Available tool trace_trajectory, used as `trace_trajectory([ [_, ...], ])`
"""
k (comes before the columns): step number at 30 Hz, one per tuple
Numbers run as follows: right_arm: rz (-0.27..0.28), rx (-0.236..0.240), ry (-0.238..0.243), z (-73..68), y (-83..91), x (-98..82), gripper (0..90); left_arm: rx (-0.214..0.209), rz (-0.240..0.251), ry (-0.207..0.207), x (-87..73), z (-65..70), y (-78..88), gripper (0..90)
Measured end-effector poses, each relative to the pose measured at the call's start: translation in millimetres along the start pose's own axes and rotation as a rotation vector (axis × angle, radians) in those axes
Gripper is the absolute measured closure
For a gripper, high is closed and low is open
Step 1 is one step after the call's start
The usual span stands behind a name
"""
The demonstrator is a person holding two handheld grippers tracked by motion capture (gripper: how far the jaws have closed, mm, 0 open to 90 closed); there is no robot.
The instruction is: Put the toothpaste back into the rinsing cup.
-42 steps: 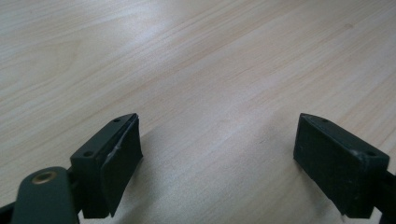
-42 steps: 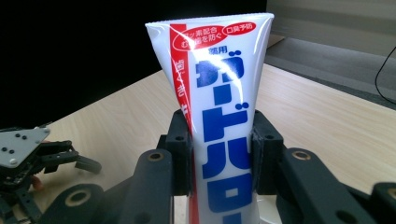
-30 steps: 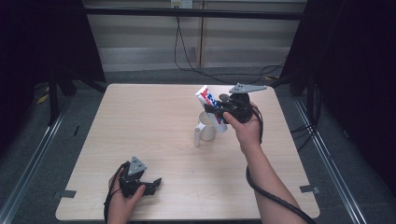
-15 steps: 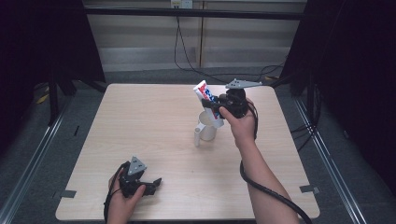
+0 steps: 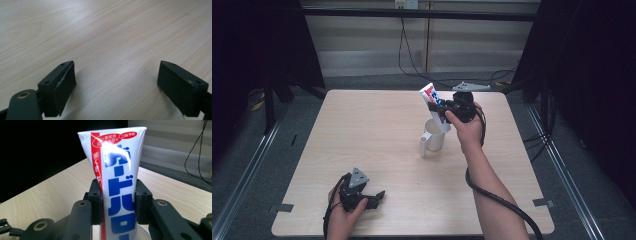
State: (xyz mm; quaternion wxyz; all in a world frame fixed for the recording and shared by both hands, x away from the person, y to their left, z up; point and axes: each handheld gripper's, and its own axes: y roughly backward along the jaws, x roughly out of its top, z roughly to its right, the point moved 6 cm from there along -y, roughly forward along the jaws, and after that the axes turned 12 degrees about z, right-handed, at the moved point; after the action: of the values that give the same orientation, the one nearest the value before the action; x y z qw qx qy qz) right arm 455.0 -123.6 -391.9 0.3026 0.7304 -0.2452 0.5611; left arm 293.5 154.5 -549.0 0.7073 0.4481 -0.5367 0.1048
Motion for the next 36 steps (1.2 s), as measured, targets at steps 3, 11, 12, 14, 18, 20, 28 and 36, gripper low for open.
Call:
trace_trajectory([
  [3,0.011,-0.011,-0.003,2.3,-2.1,-0.7,65.8,0.0,0.0,0.0,0.0,0.0,0.0,14.8],
  [11,0.02,-0.029,-0.005,4.6,-9.7,-3.6,65.5,-0.002,-0.002,0.0,0.0,0.0,0.1,14.8],
  [12,0.02,-0.03,-0.004,4.3,-11.5,-4.4,65.5,-0.002,-0.003,0.001,0.0,0.1,0.2,14.8],
  [14,0.016,-0.039,0.006,3.8,-14.3,-5.8,65.4,-0.001,-0.002,0.0,0.0,0.0,0.2,14.8],
  [18,0.018,-0.045,0.004,4.2,-16.5,-7.8,65.4,-0.002,-0.001,0.002,0.0,0.1,0.1,14.8],
  [20,0.014,-0.047,0.004,4.7,-19.1,-9.7,65.2,-0.002,-0.001,0.002,0.0,0.1,0.1,14.8],
  [28,0.015,-0.051,0.006,5.3,-24.1,-12.3,64.8,-0.002,-0.001,0.003,0.0,0.2,0.1,14.8],
  [36,0.02,-0.058,0.005,7.1,-25.4,-14.0,64.4,-0.002,-0.001,0.002,0.0,0.2,0.1,14.8],
])
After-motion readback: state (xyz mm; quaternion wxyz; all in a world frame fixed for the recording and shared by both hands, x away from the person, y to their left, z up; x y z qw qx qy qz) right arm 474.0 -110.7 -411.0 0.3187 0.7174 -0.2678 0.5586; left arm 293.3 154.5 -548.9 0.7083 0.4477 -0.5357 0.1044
